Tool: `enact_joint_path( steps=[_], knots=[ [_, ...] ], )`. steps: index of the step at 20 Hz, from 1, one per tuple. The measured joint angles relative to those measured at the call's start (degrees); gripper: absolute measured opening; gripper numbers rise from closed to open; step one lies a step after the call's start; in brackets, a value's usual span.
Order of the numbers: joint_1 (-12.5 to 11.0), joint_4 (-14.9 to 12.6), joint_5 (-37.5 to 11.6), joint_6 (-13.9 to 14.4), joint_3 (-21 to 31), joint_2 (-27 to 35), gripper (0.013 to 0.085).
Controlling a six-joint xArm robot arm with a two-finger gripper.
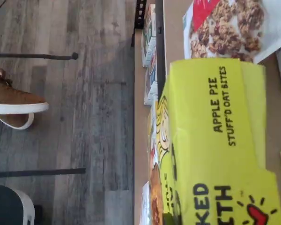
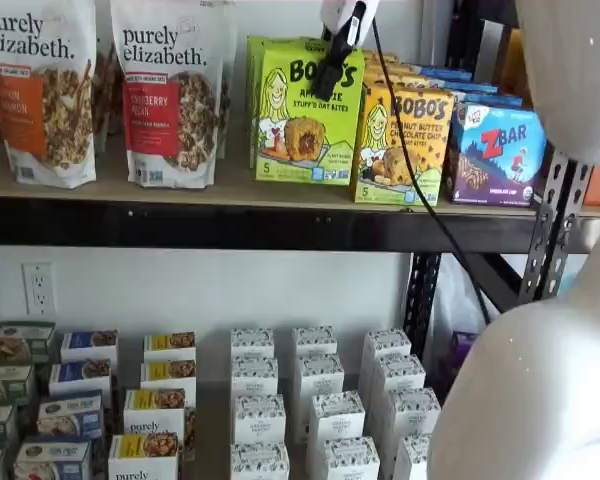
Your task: Pick the green box on the top shelf, the fourth from the left
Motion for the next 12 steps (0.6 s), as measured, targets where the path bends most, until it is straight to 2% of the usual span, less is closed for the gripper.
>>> enact_joint_path(
  steps=[12],
  knots=[
    [-2.96,-0.77,6.4,-1.95,2.08,-5.53,0.029]
  ],
)
